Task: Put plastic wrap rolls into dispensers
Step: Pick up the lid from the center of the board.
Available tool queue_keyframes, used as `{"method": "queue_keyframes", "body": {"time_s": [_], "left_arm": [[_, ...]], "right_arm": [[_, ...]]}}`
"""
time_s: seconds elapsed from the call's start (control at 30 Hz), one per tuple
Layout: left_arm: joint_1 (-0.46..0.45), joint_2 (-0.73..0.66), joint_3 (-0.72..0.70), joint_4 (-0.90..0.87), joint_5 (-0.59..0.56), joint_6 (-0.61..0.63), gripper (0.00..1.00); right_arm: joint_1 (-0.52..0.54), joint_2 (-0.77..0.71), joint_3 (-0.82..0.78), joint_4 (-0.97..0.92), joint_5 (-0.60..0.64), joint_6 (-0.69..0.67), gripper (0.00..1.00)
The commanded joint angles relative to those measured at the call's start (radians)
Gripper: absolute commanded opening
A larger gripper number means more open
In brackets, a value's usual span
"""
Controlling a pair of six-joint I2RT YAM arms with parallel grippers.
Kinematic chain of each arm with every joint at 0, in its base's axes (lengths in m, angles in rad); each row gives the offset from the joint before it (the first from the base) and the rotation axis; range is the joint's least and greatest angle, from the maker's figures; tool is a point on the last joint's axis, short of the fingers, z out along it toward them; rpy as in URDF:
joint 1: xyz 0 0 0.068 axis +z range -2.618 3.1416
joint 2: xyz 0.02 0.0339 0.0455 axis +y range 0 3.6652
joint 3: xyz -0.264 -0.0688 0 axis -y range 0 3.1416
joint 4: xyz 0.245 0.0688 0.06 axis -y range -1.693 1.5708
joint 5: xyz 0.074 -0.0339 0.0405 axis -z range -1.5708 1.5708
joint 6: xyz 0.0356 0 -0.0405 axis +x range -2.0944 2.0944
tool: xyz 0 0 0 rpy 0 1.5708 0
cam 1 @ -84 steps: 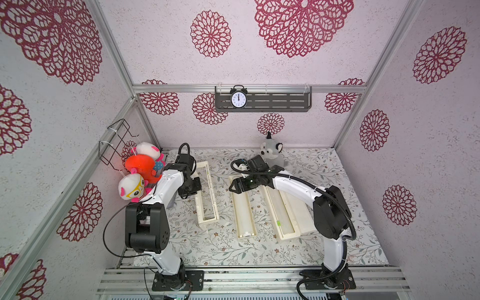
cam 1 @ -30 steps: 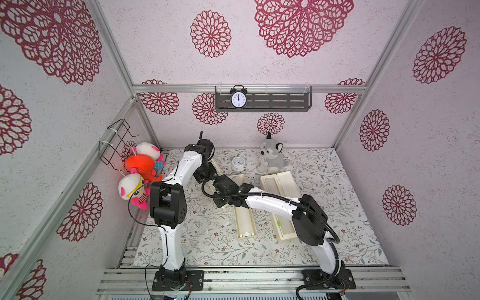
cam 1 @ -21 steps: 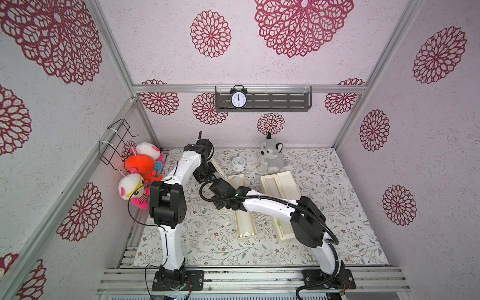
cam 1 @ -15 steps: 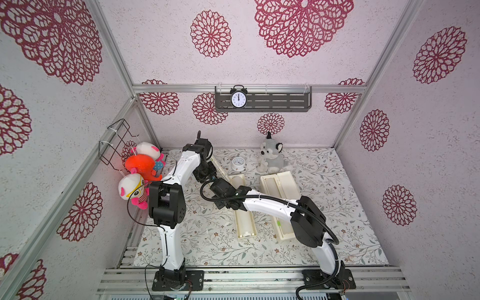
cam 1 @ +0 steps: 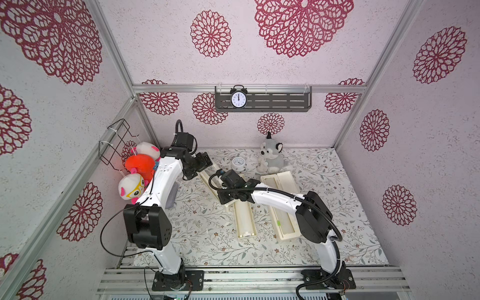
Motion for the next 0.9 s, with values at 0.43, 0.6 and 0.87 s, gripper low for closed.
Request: {"method": "queue_keyframes", "body": {"time_s": [0.43, 0.6, 0.87], "left_arm": [[0.157, -0.122, -0.435, 0.572, 0.306, -0.116, 0.92], [0.165, -0.134, -0.540, 0.857, 0.443, -0.208, 0.92], [0.184, -0.152, -0.731, 1.363, 0.556, -0.426, 0.98]], "right_arm": [[-0.184, -0.109, -0.202, 0.726, -0.714, 0.608, 0.00], [-0.197, -0.083, -0.228, 0.964, -0.785, 0.805, 0.00], [-0.221, -0.026, -0.273, 1.407, -0.807, 1.175, 0.00]]}}
